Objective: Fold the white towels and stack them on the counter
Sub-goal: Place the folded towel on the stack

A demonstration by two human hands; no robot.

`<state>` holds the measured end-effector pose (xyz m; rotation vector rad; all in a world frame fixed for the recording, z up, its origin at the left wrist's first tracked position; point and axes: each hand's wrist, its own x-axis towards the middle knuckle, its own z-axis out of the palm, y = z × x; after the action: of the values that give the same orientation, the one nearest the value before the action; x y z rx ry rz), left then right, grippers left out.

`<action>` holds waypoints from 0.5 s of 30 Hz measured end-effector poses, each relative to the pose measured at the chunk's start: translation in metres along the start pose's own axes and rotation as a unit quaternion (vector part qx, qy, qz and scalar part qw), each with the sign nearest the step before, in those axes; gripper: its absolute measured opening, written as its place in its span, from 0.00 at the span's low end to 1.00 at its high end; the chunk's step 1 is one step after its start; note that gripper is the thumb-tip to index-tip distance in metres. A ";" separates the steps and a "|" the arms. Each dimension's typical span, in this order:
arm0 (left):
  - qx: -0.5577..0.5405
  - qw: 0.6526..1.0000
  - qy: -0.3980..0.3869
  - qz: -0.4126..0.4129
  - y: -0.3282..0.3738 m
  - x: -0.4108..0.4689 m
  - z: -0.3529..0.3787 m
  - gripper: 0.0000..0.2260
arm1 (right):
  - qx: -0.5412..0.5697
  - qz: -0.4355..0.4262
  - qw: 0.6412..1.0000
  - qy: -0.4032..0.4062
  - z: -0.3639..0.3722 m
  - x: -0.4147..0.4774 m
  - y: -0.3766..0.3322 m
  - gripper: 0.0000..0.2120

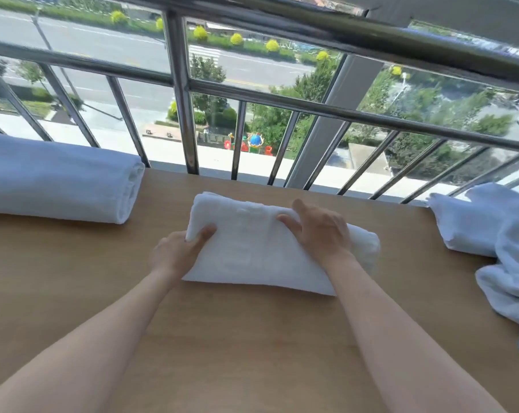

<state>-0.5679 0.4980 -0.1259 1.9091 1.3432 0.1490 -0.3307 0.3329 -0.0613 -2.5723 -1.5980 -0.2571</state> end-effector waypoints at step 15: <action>0.135 0.976 0.009 -0.170 0.035 0.048 0.015 0.44 | 0.062 0.046 0.994 -0.077 0.091 0.078 0.029 0.25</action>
<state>-0.5133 0.5261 -0.1291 1.8602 1.7526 -0.1983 -0.2631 0.4047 -0.1356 -2.6170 -1.4832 0.0473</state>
